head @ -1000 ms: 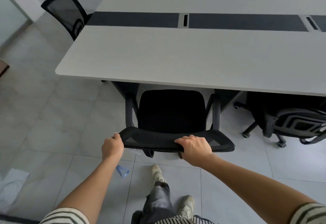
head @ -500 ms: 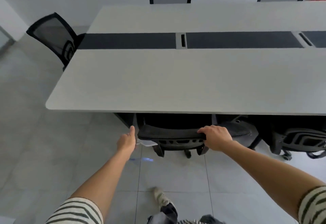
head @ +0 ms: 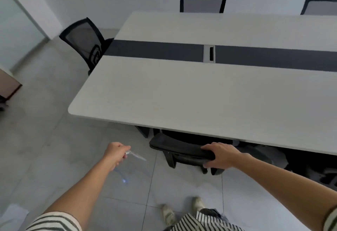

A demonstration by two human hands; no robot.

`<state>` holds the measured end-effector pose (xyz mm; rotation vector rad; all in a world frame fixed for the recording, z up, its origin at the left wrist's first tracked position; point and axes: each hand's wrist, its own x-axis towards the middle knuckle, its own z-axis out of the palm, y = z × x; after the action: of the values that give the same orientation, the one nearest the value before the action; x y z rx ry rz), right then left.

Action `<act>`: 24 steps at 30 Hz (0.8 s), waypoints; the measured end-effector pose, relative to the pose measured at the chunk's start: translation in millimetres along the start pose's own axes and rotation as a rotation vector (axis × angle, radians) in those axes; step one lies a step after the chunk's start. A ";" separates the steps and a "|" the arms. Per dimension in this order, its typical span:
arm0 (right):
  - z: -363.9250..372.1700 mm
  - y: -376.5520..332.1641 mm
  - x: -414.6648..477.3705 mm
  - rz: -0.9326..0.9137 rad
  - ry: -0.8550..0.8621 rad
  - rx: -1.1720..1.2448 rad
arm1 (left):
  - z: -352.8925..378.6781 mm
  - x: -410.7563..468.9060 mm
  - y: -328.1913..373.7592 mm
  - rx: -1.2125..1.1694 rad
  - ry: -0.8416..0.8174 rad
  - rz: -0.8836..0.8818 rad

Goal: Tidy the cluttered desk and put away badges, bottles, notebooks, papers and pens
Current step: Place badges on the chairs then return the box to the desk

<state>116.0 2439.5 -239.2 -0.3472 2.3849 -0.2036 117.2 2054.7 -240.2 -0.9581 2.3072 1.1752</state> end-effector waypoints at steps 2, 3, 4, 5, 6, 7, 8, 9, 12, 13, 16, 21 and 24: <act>-18.9 -26.5 13.2 -0.118 -0.018 0.078 | -16.6 -9.4 3.8 -0.053 0.050 0.009; -27.2 -41.7 20.2 -0.173 -0.007 0.102 | -24.1 -14.8 7.2 -0.079 0.074 0.016; -36.8 -60.6 30.5 -0.236 0.004 0.105 | -34.6 -21.1 8.8 -0.117 0.116 0.022; -46.3 -81.0 39.6 -0.292 0.014 0.091 | -45.1 -29.1 8.7 -0.154 0.165 0.026; -53.5 -95.6 46.8 -0.324 0.029 0.085 | -51.9 -35.1 10.6 -0.187 0.194 0.034; -61.0 -115.2 55.8 -0.367 0.029 0.062 | -62.5 -42.2 5.1 -0.235 0.234 0.029; -66.5 -132.9 63.5 -0.395 0.021 0.043 | -72.6 -49.4 0.2 -0.292 0.260 0.018; -71.9 -156.5 71.1 -0.424 0.007 0.019 | -87.8 -56.7 -10.7 -0.354 0.294 0.003; -80.8 -213.9 90.4 -0.479 -0.029 -0.007 | -128.0 -70.4 -45.5 -0.450 0.376 -0.050; -82.2 -240.6 98.2 -0.517 -0.038 -0.036 | -147.0 -73.3 -62.8 -0.482 0.421 -0.077; -84.5 -305.0 117.9 -0.581 -0.032 -0.079 | -192.0 -71.9 -108.1 -0.535 0.472 -0.148; -77.9 -442.6 155.5 -0.696 -0.026 -0.143 | -283.4 -52.1 -180.3 -0.611 0.489 -0.153; -68.6 -519.1 175.5 -0.722 -0.017 -0.135 | -338.5 -41.0 -210.8 -0.622 0.503 -0.159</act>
<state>44.3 1895.7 -174.7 -1.2599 2.1642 -0.3614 288.3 1707.1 -137.2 -1.7972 2.1689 1.7900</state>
